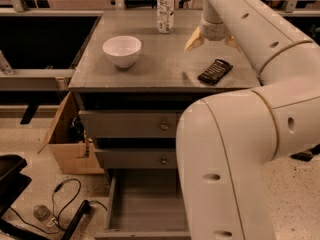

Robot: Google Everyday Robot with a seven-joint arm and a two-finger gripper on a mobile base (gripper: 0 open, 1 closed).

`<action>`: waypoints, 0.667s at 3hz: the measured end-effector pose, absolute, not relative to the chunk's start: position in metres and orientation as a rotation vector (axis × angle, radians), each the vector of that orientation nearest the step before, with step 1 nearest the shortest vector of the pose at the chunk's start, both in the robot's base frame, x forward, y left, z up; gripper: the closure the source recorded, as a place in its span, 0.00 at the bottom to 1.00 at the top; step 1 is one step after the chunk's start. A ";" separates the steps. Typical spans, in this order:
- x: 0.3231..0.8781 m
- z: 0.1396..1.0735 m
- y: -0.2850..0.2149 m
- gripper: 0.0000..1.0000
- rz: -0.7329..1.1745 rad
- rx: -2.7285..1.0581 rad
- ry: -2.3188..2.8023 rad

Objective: Place rxbar chocolate into bottom drawer

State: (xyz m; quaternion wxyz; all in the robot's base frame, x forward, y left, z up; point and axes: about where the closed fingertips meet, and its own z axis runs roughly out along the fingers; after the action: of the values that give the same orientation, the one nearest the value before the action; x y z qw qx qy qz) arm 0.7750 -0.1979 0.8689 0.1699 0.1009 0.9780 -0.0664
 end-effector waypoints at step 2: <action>0.769 0.875 -0.201 0.00 -0.210 0.469 2.749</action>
Offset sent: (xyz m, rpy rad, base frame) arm -0.0059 -0.0028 0.0066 -0.0007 -0.0091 -0.1003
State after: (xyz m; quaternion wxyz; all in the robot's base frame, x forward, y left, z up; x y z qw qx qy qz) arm 0.7689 -0.2007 0.8749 0.1718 0.1653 0.9683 -0.0740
